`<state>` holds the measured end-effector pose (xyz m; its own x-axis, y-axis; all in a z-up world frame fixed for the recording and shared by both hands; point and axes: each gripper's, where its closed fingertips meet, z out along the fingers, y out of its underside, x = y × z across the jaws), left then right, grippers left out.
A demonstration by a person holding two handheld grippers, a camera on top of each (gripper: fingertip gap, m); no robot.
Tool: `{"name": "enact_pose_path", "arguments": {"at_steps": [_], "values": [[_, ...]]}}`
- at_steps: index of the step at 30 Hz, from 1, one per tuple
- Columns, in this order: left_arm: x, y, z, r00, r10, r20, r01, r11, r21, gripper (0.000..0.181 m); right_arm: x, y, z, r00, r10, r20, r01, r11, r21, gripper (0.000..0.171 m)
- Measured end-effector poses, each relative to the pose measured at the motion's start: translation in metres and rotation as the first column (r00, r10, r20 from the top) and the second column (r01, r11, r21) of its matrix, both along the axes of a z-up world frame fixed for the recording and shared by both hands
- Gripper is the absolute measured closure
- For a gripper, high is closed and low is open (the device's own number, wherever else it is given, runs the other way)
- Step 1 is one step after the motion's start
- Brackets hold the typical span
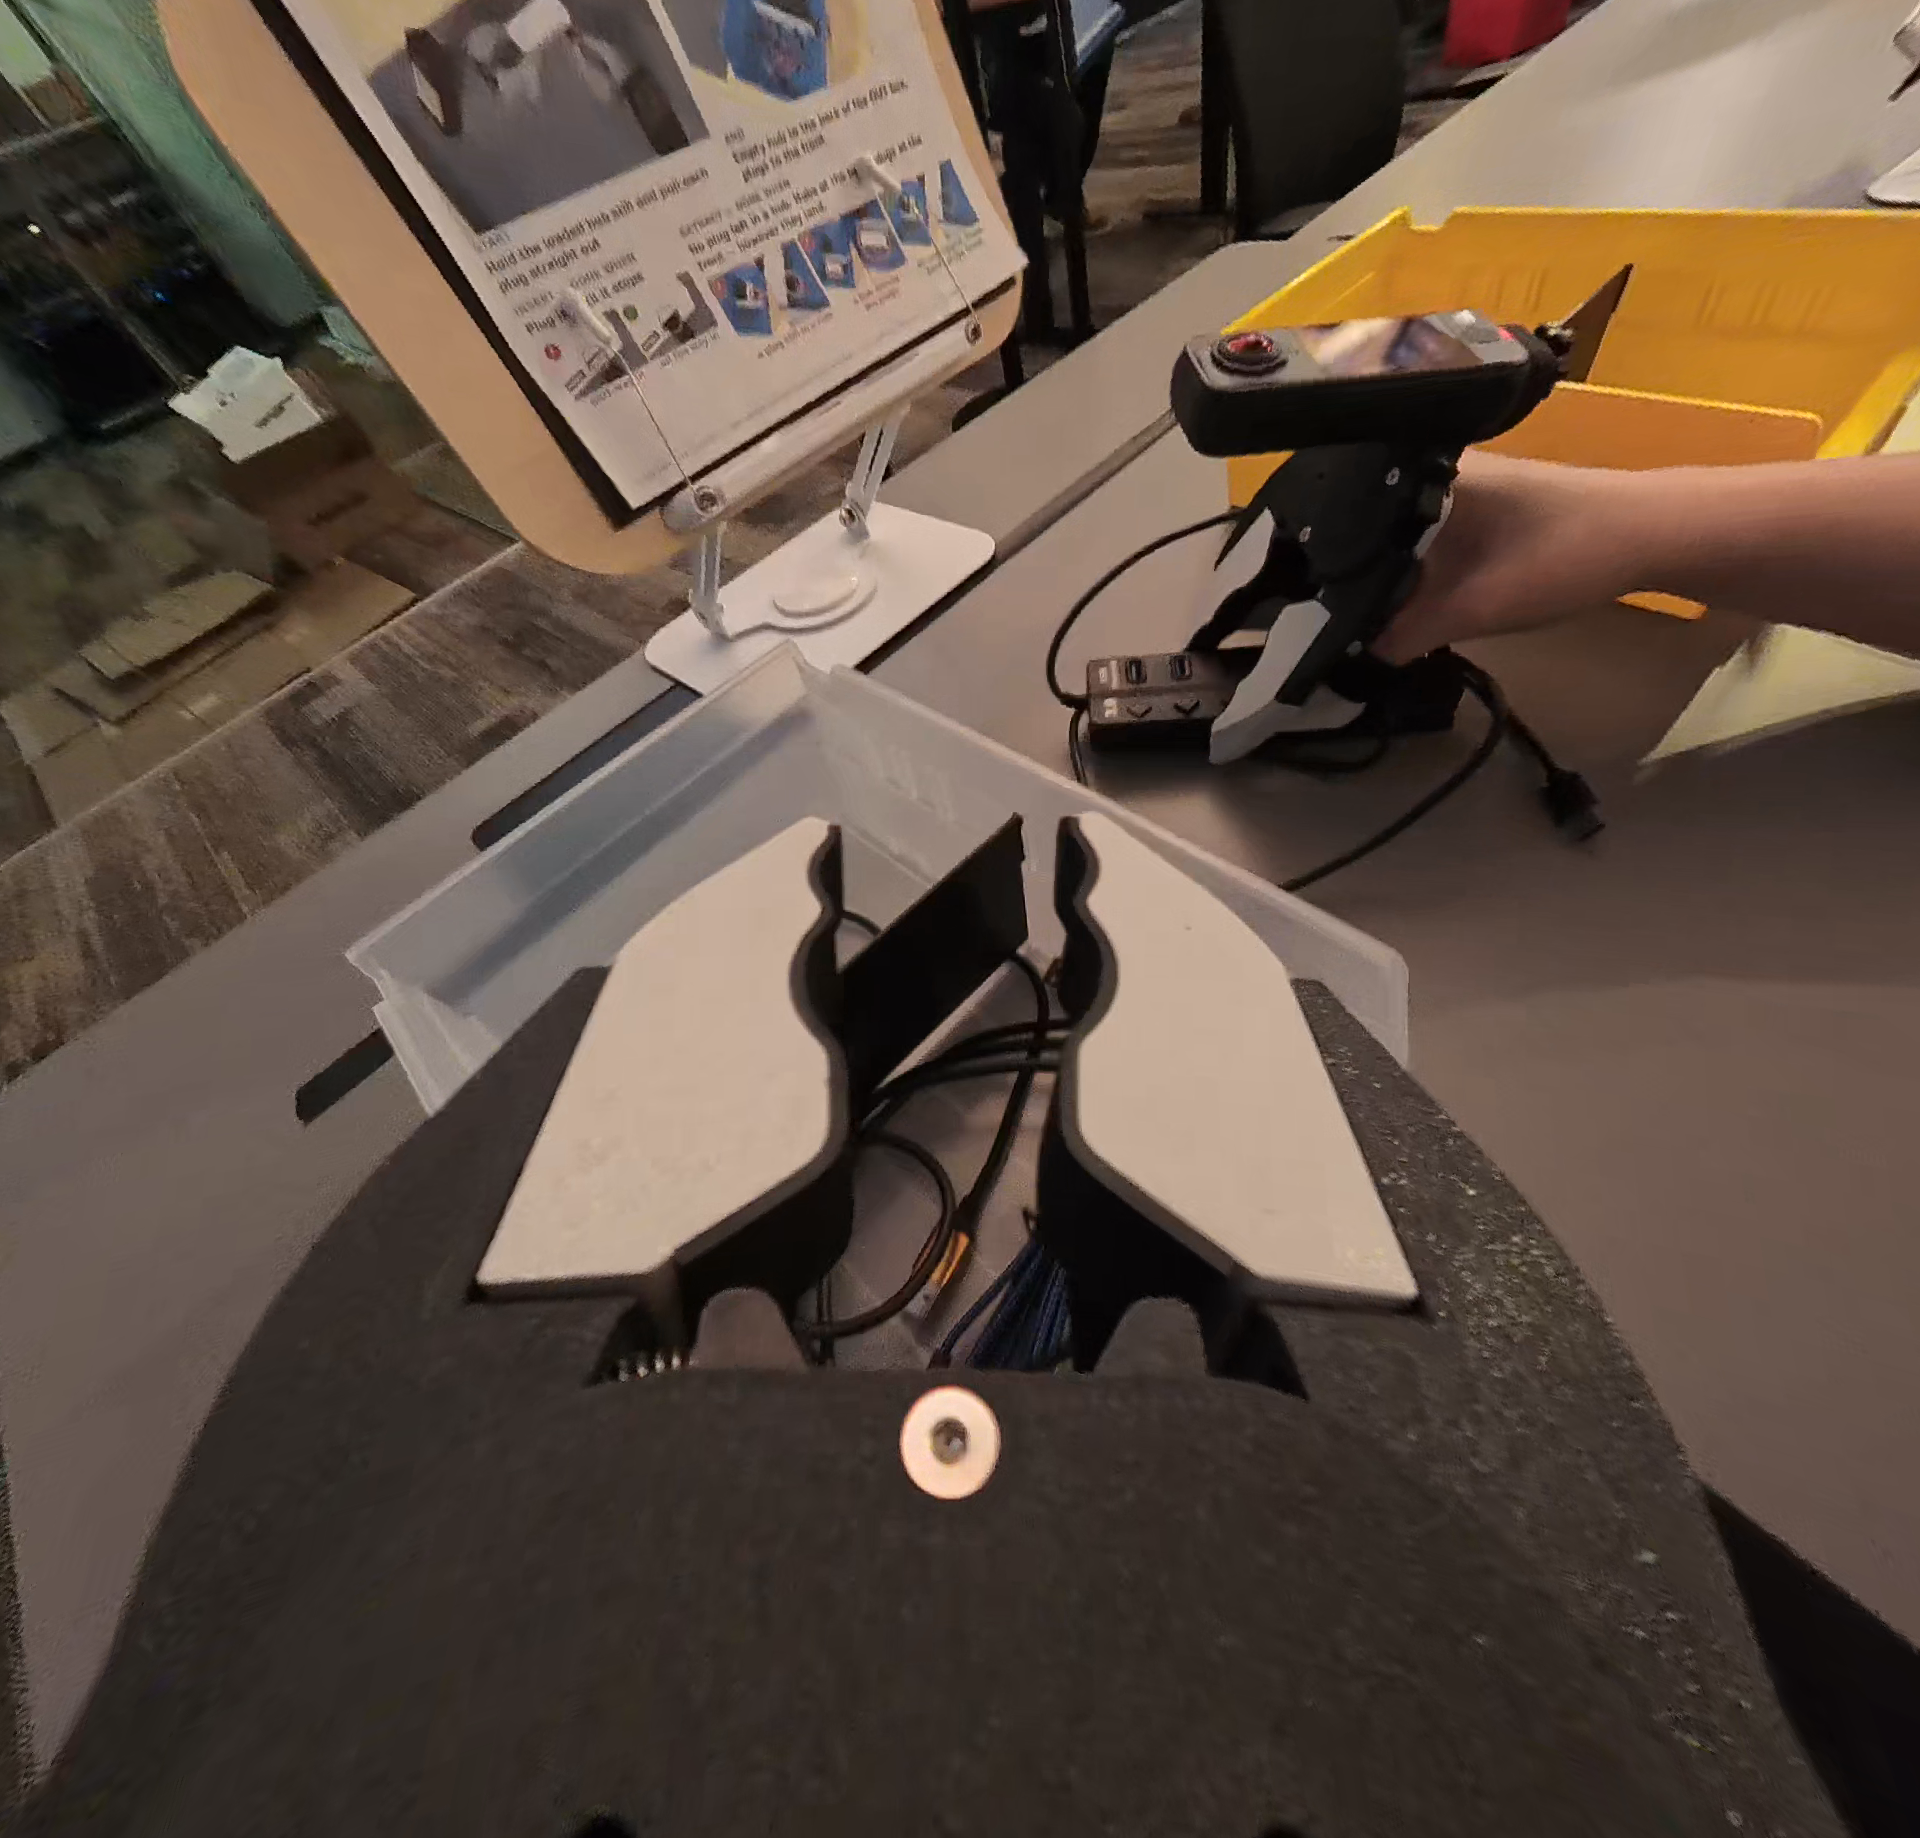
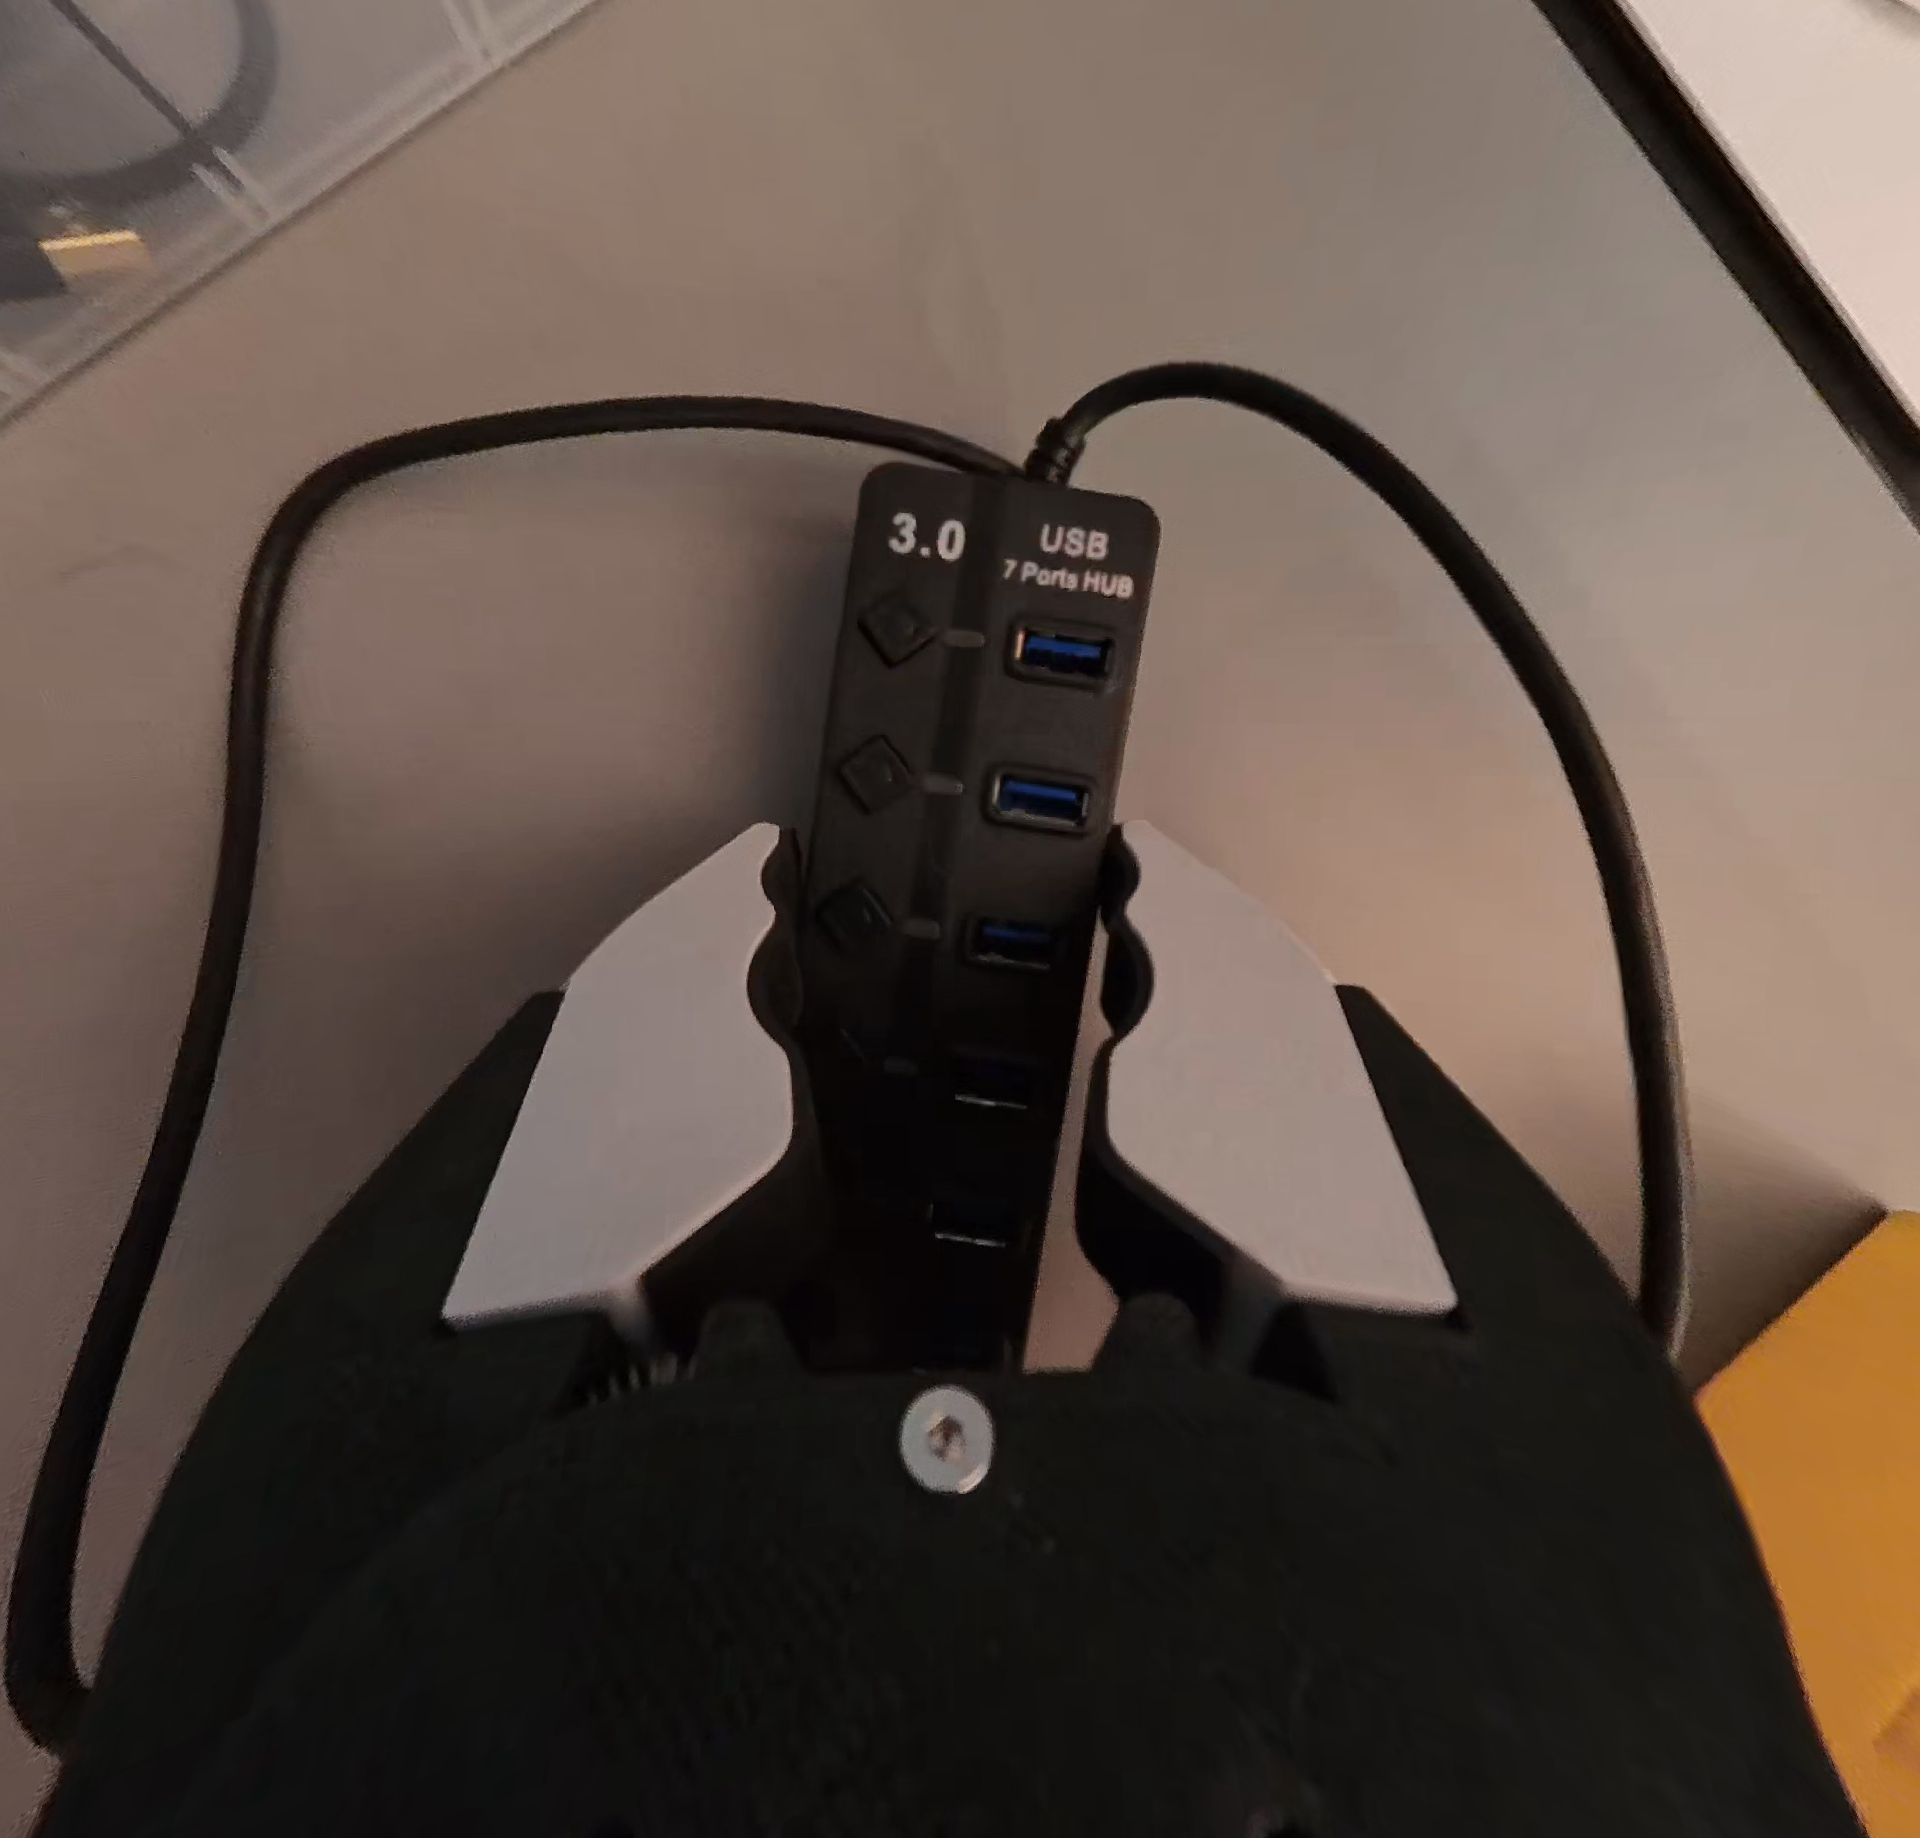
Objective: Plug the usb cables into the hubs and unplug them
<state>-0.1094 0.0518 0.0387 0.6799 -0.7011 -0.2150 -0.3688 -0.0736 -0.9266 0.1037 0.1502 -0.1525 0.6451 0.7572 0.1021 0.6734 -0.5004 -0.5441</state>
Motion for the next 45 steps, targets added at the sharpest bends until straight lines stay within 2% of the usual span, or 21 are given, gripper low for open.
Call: {"name": "enact_pose_path", "arguments": {"at_steps": [3, 6, 11, 14, 17, 19, 22, 26, 29, 32, 35, 41, 45], "values": [[-0.007, 0.0, 0.006, 0.998, -0.022, -0.067, 0.023, 1.0, 0.019, 0.14, 0.002, 0.004, 0.015, 1.0, -0.005, -0.006, 0.005, 0.998, 0.066, 0.114], [-0.002, -0.005, 0.015, 0.975, -0.104, -0.198, 0.107, 0.994, 0.007, 0.146, 0.001, 0.003, 0.049, 0.997, 0.008, -0.077, 0.003, 0.99, 0.138, 0.115], [0.021, -0.023, 0.013, 0.873, -0.268, -0.407, 0.227, 0.963, -0.146, 0.145, -0.002, -0.005, 0.117, 0.973, 0.079, -0.216, -0.017, 0.961, 0.275, 0.114], [0.035, -0.042, -0.009, 0.819, -0.345, -0.459, 0.285, 0.938, -0.197, 0.143, 0.01, -0.008, 0.138, 0.973, 0.096, -0.211, -0.022, 0.944, 0.33, 0.113], [0.015, -0.039, -0.039, 0.715, -0.314, -0.624, 0.261, 0.949, -0.178, 0.148, 0.019, -0.008, 0.15, 0.964, 0.106, -0.243, -0.018, 0.941, 0.337, 0.113], [0.005, -0.031, -0.046, 0.72, -0.299, -0.626, 0.211, 0.954, -0.213, 0.149, 0.022, -0.007, 0.154, 0.955, 0.1, -0.279, -0.006, 0.948, 0.319, 0.113], [-0.001, -0.013, -0.053, 0.752, -0.309, -0.582, 0.196, 0.948, -0.25, 0.161, 0.025, -0.006, 0.156, 0.95, 0.1, -0.294, -0.003, 0.95, 0.313, 0.113], [-0.014, 0.005, -0.091, 0.706, -0.372, -0.602, 0.158, 0.912, -0.378, 0.164, 0.032, -0.006, 0.153, 0.968, 0.097, -0.231, -0.013, 0.941, 0.339, 0.113], [-0.015, 0.006, -0.125, 0.667, -0.448, -0.595, 0.113, 0.851, -0.513, 0.166, 0.033, -0.008, 0.153, 0.971, 0.107, -0.212, -0.027, 0.936, 0.35, 0.113], [-0.012, 0.008, -0.147, 0.64, -0.482, -0.599, 0.069, 0.812, -0.579, 0.166, 0.032, -0.01, 0.154, 0.972, 0.12, -0.2, -0.042, 0.932, 0.359, 0.113], [-0.01, 0.009, -0.159, 0.622, -0.503, -0.601, 0.049, 0.791, -0.61, 0.164, 0.031, -0.012, 0.156, 0.972, 0.134, -0.192, -0.055, 0.927, 0.372, 0.113], [-0.013, 0.014, -0.165, 0.608, -0.48, -0.632, 0.023, 0.807, -0.591, 0.165, 0.035, -0.014, 0.162, 0.972, 0.14, -0.187, -0.057, 0.919, 0.39, 0.113], [-0.019, 0.014, -0.177, 0.569, -0.495, -0.656, -0.009, 0.794, -0.607, 0.166, 0.039, -0.014, 0.166, 0.972, 0.138, -0.191, -0.052, 0.916, 0.397, 0.113]]}}
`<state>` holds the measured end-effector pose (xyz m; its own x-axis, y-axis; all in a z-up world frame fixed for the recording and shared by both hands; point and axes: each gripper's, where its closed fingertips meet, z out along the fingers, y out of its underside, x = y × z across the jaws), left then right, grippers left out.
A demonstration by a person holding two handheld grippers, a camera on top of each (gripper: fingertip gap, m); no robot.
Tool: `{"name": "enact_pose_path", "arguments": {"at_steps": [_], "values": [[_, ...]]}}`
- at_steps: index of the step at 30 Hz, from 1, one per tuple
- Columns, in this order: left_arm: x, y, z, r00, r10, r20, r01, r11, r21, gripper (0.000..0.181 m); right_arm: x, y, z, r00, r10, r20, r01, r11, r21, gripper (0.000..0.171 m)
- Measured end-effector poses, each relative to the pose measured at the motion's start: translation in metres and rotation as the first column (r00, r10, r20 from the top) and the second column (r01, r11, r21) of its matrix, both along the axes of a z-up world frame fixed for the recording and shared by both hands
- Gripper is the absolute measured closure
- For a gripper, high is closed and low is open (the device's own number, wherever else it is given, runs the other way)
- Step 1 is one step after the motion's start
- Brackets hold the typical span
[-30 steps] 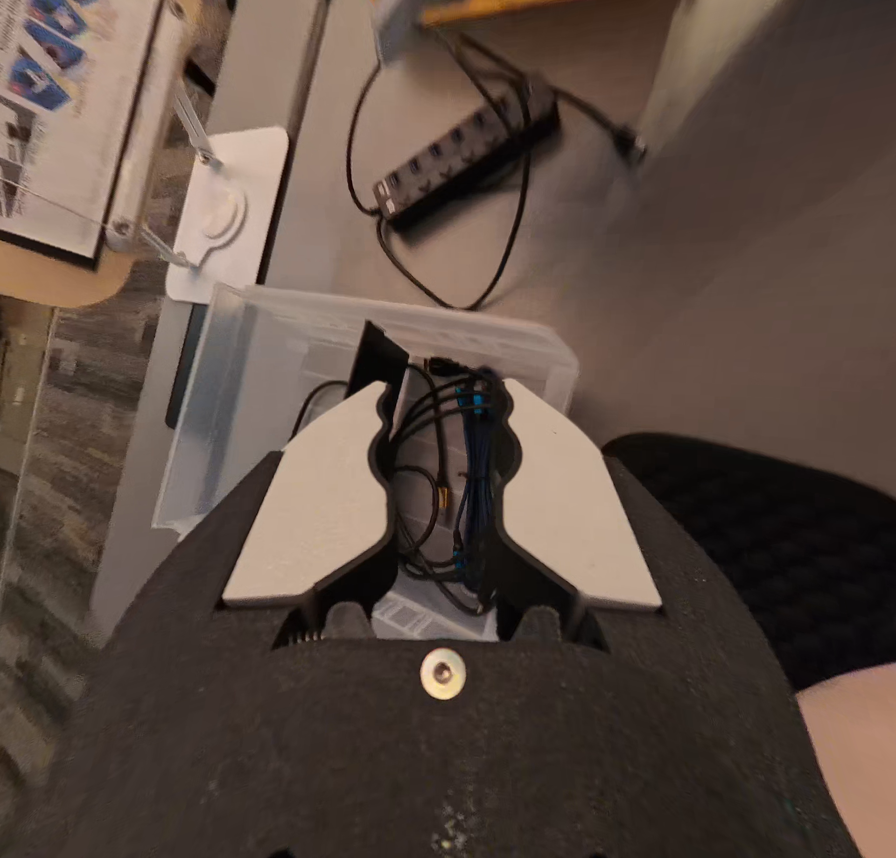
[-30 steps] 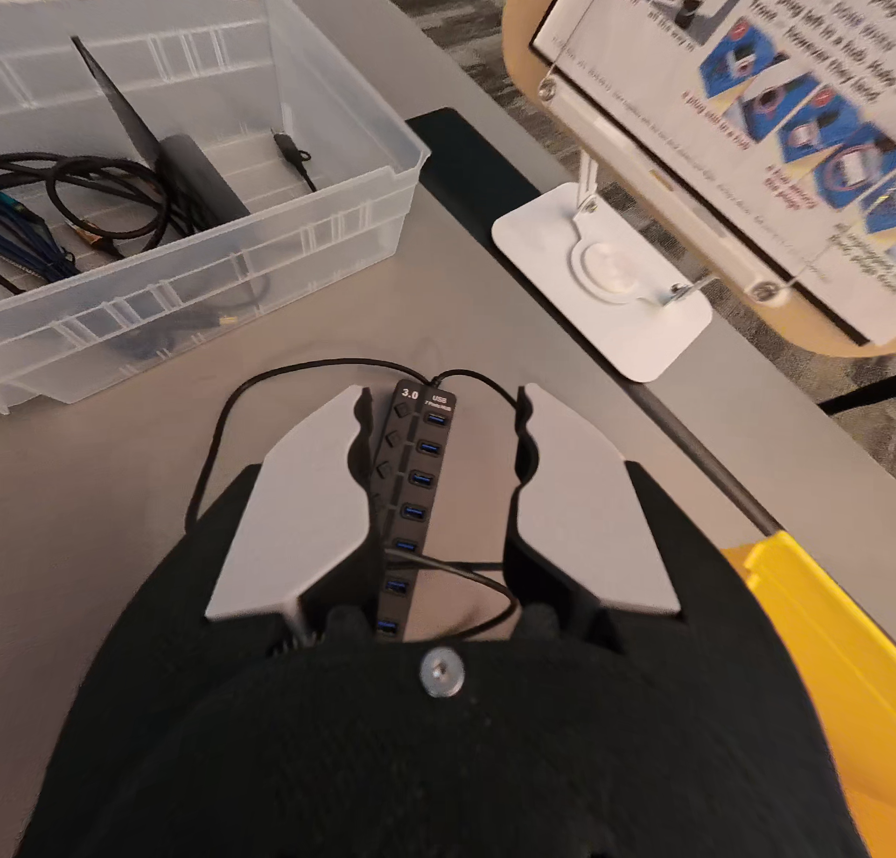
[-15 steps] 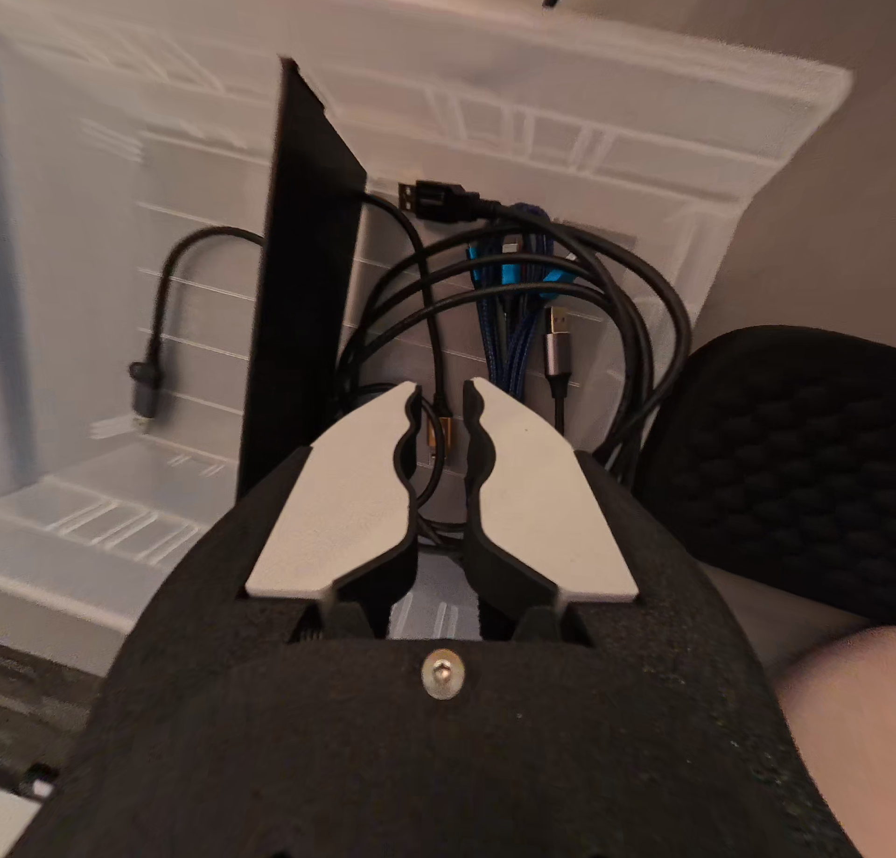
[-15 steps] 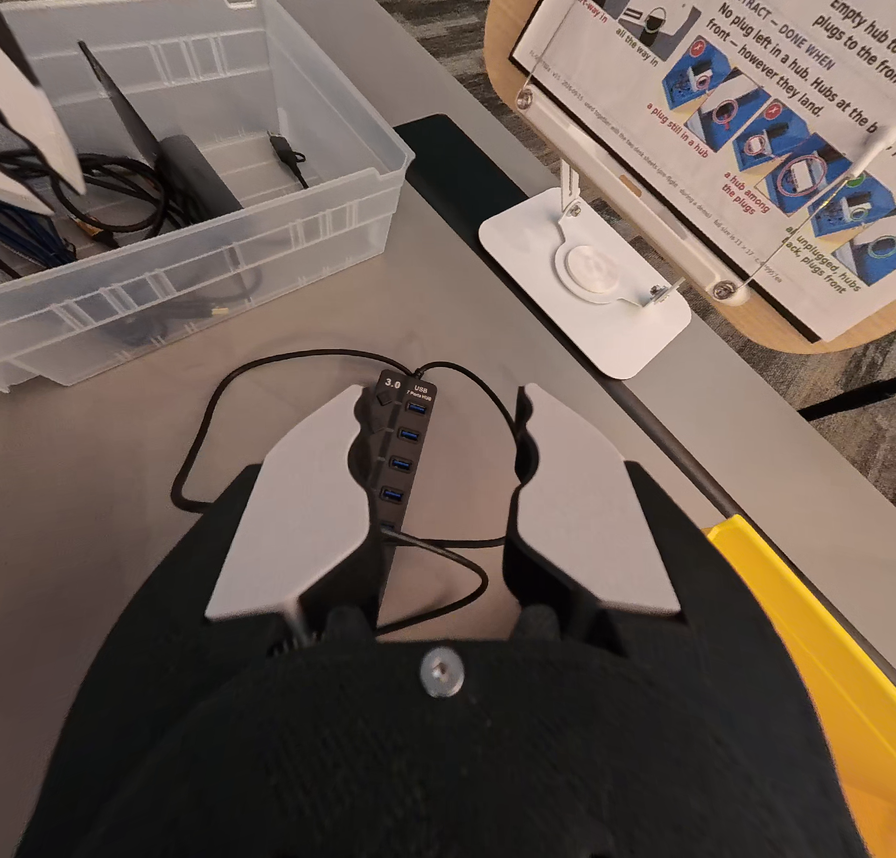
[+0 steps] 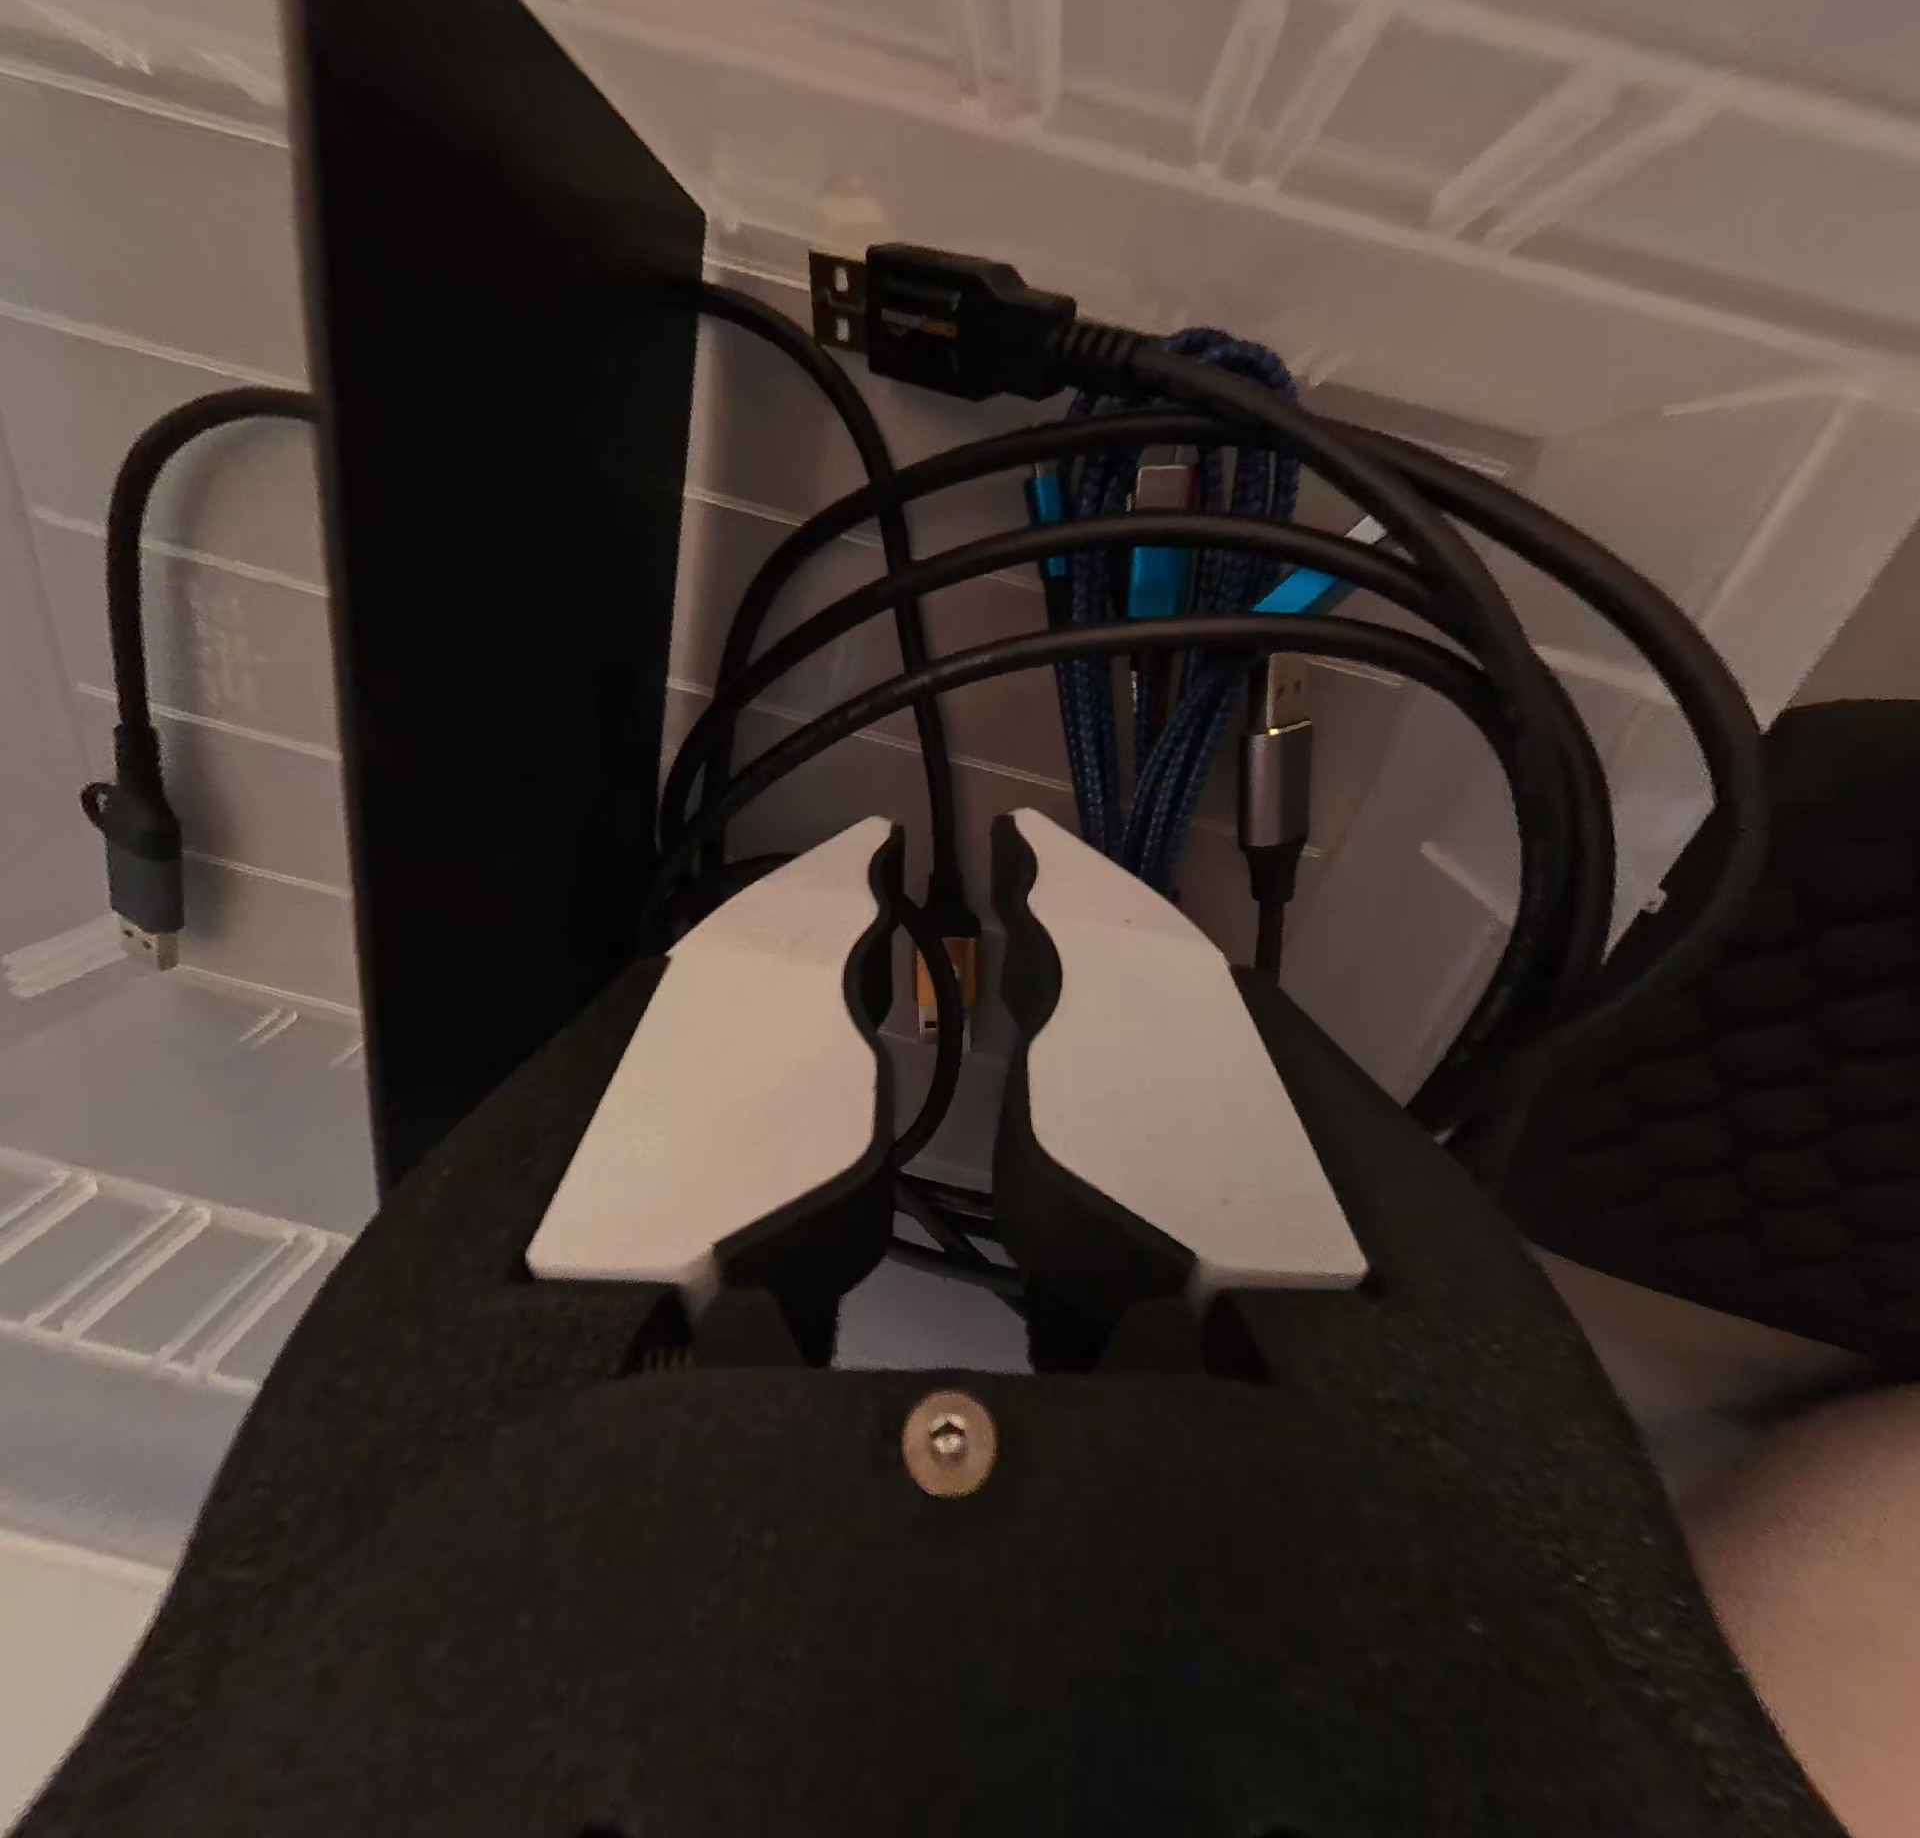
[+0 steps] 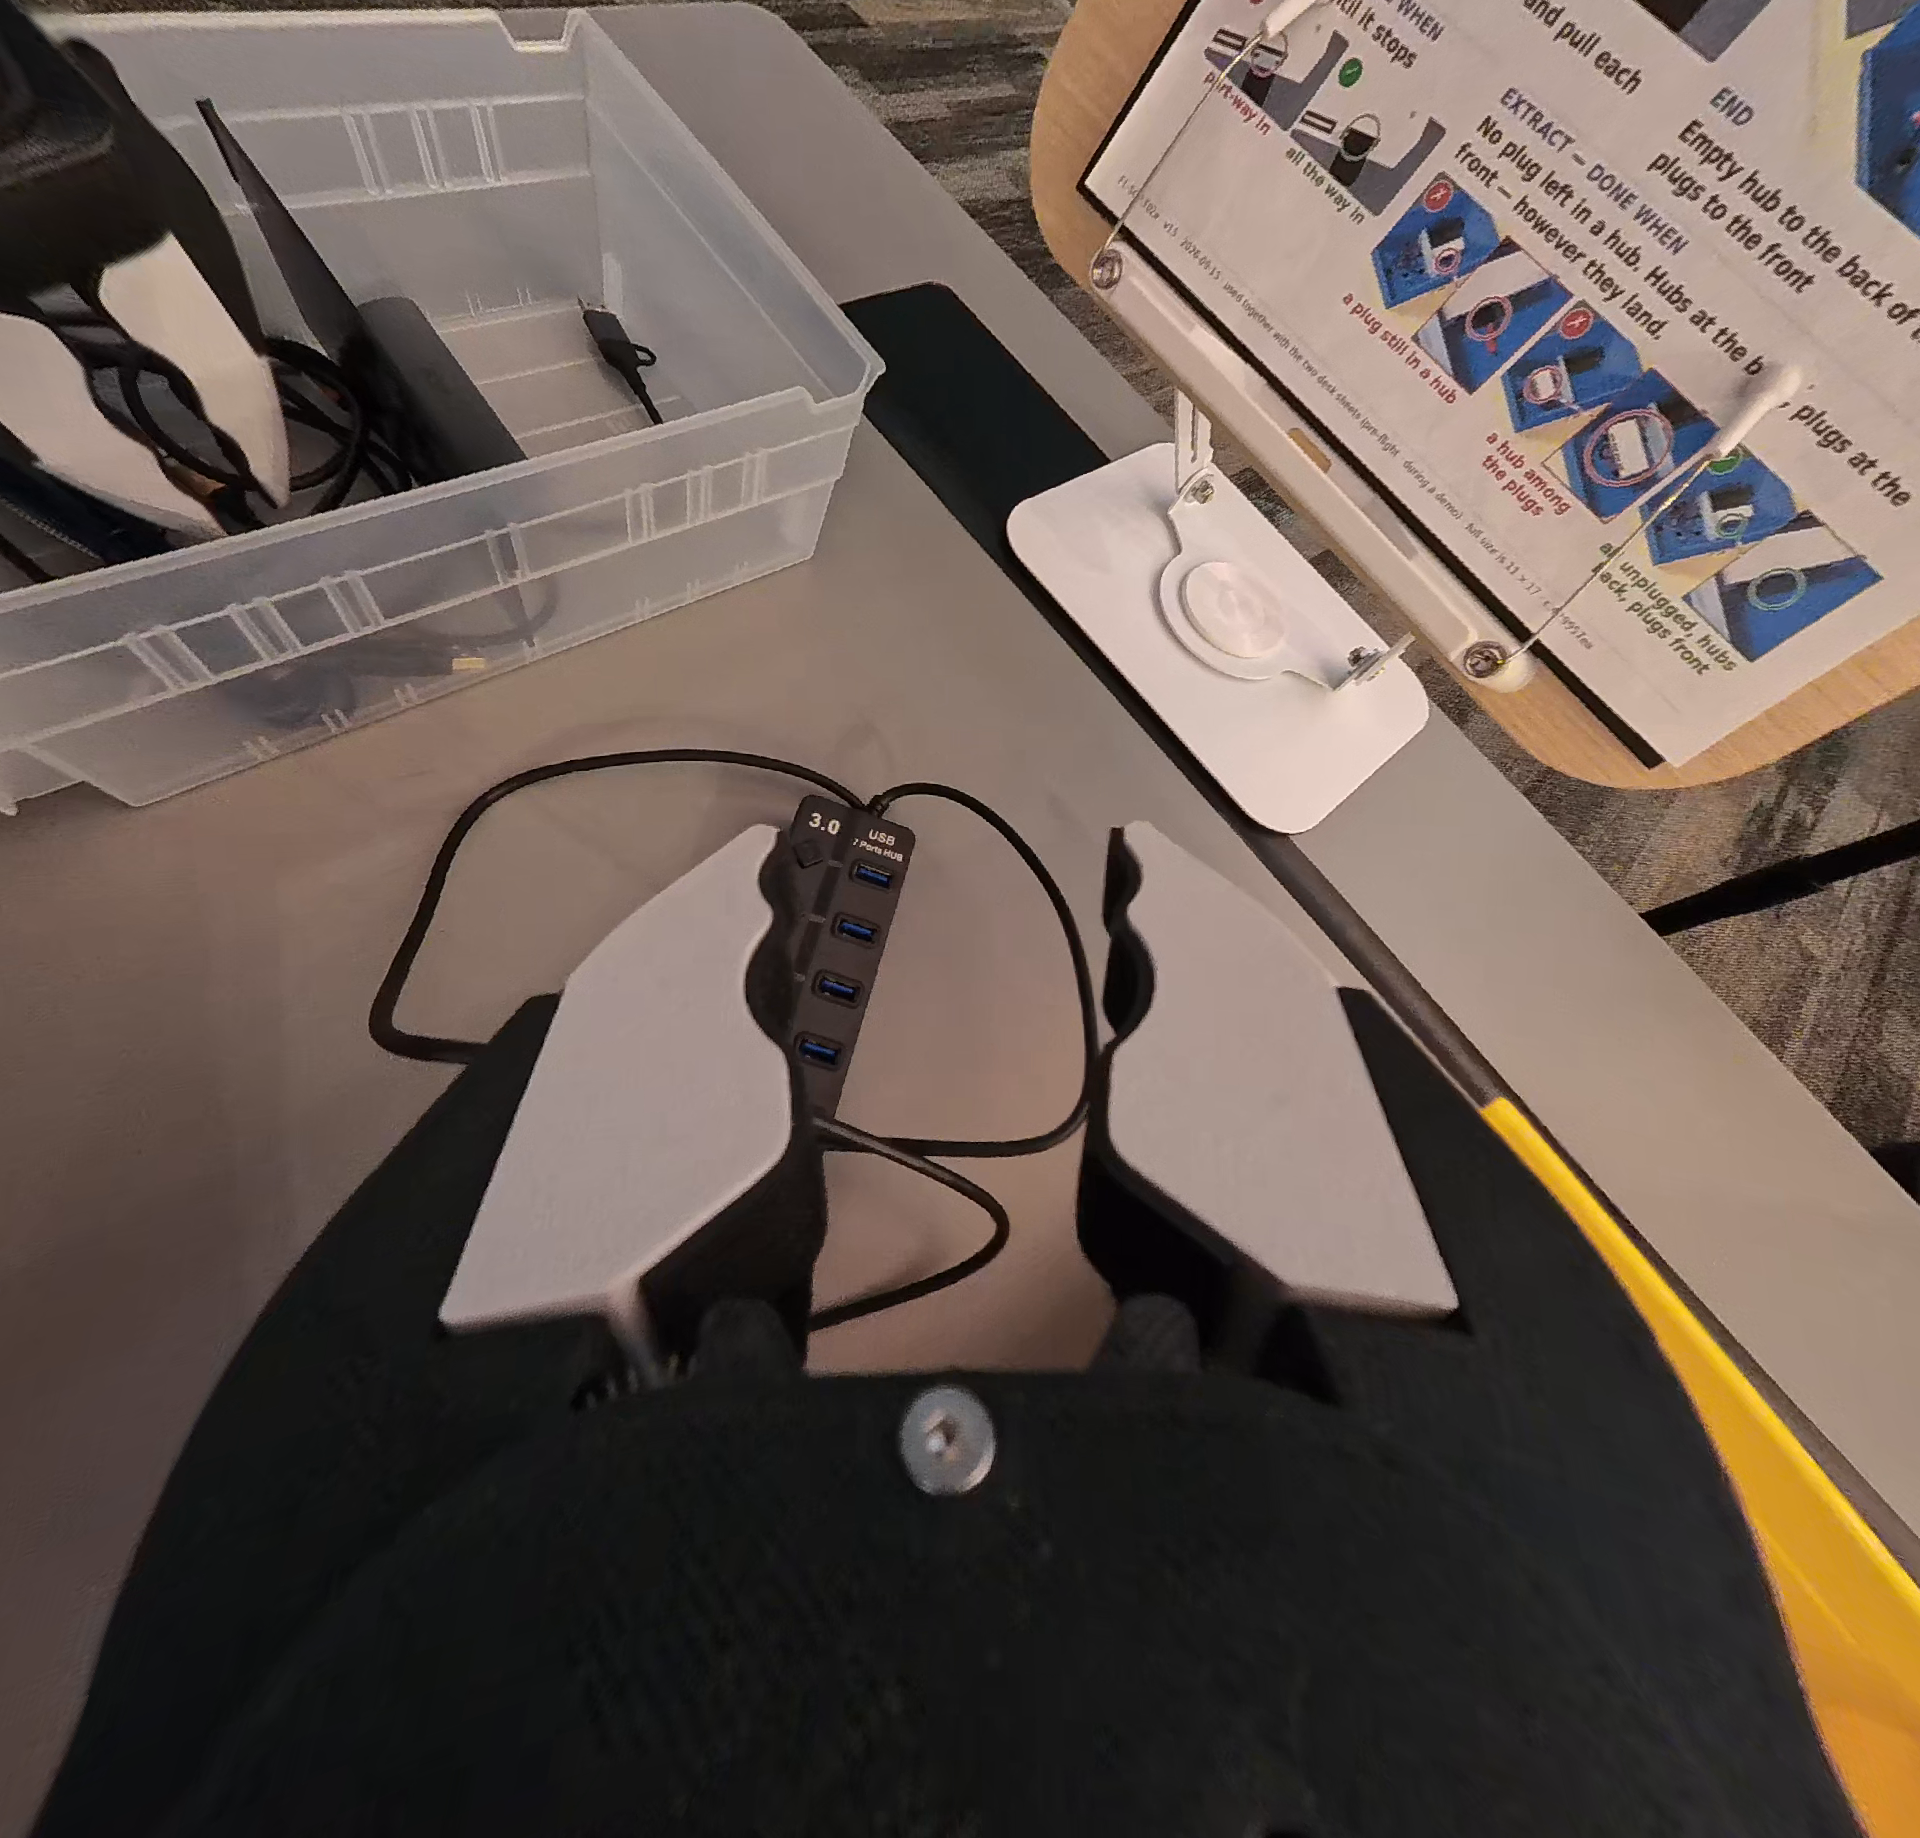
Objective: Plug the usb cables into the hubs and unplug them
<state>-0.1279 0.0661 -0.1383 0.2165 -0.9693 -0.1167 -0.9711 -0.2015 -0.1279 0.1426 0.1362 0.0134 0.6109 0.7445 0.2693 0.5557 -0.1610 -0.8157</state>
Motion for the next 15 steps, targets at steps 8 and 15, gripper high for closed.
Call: {"name": "enact_pose_path", "arguments": {"at_steps": [8, 15], "values": [[0.01, -0.007, 0.002, 0.998, -0.025, 0.065, 0.028, 0.998, -0.048, 0.168, 0.005, 0.001, 0.004, 1.0, -0.011, 0.006, 0.01, 1.0, 0.014, 0.113], [0.015, -0.012, 0.0, 0.994, -0.049, 0.098, 0.057, 0.995, -0.084, 0.172, 0.006, 0.002, 0.001, 1.0, -0.015, 0.024, 0.015, 1.0, 0.015, 0.113]]}}
